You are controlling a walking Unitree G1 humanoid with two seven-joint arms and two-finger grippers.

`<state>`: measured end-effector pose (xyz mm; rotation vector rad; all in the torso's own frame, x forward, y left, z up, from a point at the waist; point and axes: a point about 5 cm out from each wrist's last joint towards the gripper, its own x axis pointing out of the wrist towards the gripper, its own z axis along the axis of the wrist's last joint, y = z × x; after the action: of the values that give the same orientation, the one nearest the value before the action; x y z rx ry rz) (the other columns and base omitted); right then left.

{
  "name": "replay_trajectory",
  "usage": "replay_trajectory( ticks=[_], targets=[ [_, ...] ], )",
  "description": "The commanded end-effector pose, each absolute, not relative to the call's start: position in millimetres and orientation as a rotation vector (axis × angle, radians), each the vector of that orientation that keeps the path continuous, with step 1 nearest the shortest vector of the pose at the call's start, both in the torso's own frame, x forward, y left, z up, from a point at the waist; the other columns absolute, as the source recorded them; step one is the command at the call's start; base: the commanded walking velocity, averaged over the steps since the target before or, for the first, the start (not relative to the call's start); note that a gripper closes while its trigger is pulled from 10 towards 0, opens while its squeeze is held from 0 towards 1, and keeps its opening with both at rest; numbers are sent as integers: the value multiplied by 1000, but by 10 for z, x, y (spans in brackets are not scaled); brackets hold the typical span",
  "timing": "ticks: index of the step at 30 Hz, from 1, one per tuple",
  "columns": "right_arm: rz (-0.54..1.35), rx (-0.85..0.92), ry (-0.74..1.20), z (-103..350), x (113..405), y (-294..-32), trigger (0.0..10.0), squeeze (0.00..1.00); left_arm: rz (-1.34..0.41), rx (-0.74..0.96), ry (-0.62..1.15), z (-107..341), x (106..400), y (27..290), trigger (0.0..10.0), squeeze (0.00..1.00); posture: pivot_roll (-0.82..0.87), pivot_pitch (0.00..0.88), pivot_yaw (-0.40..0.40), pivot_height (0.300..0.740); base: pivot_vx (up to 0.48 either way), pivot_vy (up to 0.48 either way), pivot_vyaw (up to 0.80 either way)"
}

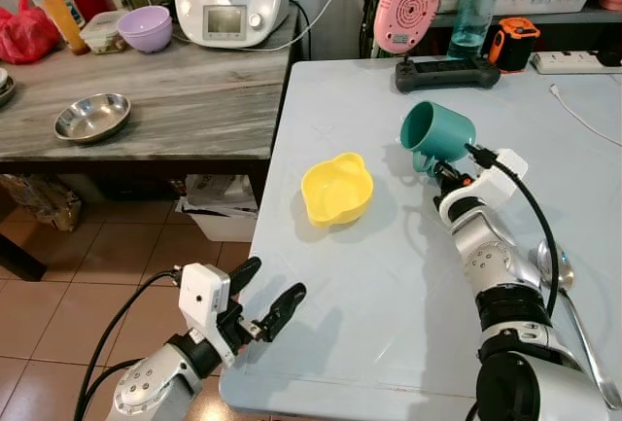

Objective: Setting the table

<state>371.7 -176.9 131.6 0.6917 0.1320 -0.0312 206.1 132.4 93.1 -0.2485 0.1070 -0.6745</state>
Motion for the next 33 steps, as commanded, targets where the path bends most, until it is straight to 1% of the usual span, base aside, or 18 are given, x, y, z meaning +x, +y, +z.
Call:
replay_trajectory(
  ticks=[1, 6, 9, 12, 17, 22, 28, 32, 33],
  targets=[
    [46, 779, 224, 1155, 3652, -1530, 0, 0, -667, -230, 119, 913, 2066, 1360, 10000, 0, -62, 80, 106, 740, 0, 0, 0],
    [137, 870, 224, 1226, 3609, -1394, 0, 0, -671, -229, 117, 920, 2080, 1353, 10000, 0, -67, 77, 108, 740, 0, 0, 0],
    [195, 989, 220, 1307, 3570, -1301, 0, 0, -672, -229, 116, 921, 2087, 1351, 10000, 0, -69, 75, 107, 740, 0, 0, 0],
    [219, 1042, 218, 1331, 3539, -1273, 0, 0, -673, -228, 116, 920, 2093, 1348, 10000, 0, -70, 71, 107, 740, 0, 0, 0],
    [306, 1110, 240, 1345, 3359, -1183, 0, 0, -674, -226, 117, 917, 2104, 1357, 10000, 0, -71, 70, 111, 740, 0, 0, 0],
    [308, 1141, 251, 1329, 3271, -1197, 0, 0, -677, -226, 118, 915, 2110, 1362, 10000, 0, -75, 68, 119, 740, 0, 0, 0],
    [207, 1219, 221, 1332, 3139, -1387, 0, 0, -694, -217, 122, 927, 2117, 1367, 10000, 0, -93, 70, 133, 740, 0, 0, 0],
    [179, 1257, 212, 1341, 3085, -1418, 0, 0, -702, -217, 125, 931, 2122, 1365, 10000, 0, -102, 73, 138, 740, 0, 0, 0],
    [162, 1291, 204, 1355, 3039, -1429, 0, 0, -710, -218, 126, 934, 2129, 1362, 10000, 0, -106, 73, 140, 740, 0, 0, 0]
  ],
)
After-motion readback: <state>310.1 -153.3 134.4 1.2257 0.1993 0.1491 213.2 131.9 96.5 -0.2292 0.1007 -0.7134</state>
